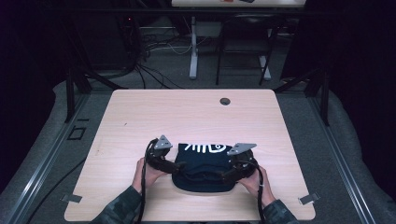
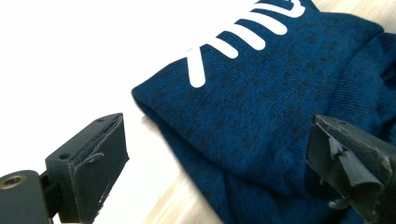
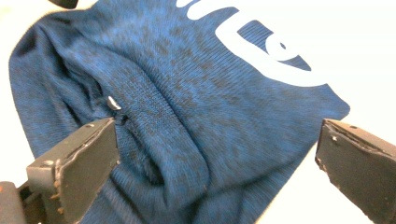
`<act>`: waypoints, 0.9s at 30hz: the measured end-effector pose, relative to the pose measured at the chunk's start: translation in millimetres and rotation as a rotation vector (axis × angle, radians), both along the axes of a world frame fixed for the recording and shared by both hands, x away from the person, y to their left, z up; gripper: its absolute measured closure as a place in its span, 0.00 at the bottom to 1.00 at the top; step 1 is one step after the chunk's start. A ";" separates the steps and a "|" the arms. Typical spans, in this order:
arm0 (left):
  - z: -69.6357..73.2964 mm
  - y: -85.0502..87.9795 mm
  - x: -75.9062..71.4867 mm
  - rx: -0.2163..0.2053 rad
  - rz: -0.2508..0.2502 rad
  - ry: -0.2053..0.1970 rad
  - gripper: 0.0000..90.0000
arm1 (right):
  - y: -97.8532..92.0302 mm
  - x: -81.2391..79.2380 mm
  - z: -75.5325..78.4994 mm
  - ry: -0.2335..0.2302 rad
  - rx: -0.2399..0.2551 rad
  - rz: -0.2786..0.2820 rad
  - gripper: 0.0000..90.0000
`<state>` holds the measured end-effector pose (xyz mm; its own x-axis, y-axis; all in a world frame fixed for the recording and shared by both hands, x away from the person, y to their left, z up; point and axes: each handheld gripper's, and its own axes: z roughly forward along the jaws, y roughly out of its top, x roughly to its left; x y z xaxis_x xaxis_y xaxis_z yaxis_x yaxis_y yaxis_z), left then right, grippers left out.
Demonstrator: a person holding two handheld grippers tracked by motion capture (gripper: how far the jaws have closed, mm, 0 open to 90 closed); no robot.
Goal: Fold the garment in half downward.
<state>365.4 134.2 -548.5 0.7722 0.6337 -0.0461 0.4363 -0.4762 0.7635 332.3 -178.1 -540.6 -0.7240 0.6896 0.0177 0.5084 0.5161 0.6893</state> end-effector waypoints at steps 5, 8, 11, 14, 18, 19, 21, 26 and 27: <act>6.6 17.2 -10.4 0.004 0.051 -0.043 0.05 | -22.5 -15.0 14.6 -0.040 0.030 -0.040 0.00; 4.7 27.1 -14.4 0.019 0.084 -0.050 0.04 | -37.8 -23.5 15.8 -0.047 0.029 -0.076 0.00; -1.9 38.4 -15.7 0.039 0.113 -0.027 0.02 | -53.6 -30.0 11.0 -0.048 0.020 -0.120 0.00; -10.0 47.9 -15.3 0.066 0.142 -0.001 0.01 | -67.0 -34.1 1.4 -0.032 -0.002 -0.157 0.00; -21.8 56.6 -9.4 0.092 0.176 0.029 0.00 | -79.6 -34.5 -16.2 0.005 -0.034 -0.201 0.00; -24.4 58.2 -7.0 0.098 0.183 0.042 0.00 | -80.9 -33.8 -19.2 0.012 -0.039 -0.203 0.00; -27.4 60.0 -3.8 0.096 0.189 0.063 0.00 | -84.4 -30.9 -26.5 0.032 -0.052 -0.215 0.00; -35.0 62.1 1.5 0.103 0.202 0.086 0.00 | -88.4 -26.6 -37.2 0.057 -0.081 -0.233 0.00; -36.2 62.4 2.6 0.109 0.202 0.095 0.00 | -88.3 -25.8 -38.7 0.058 -0.087 -0.237 0.00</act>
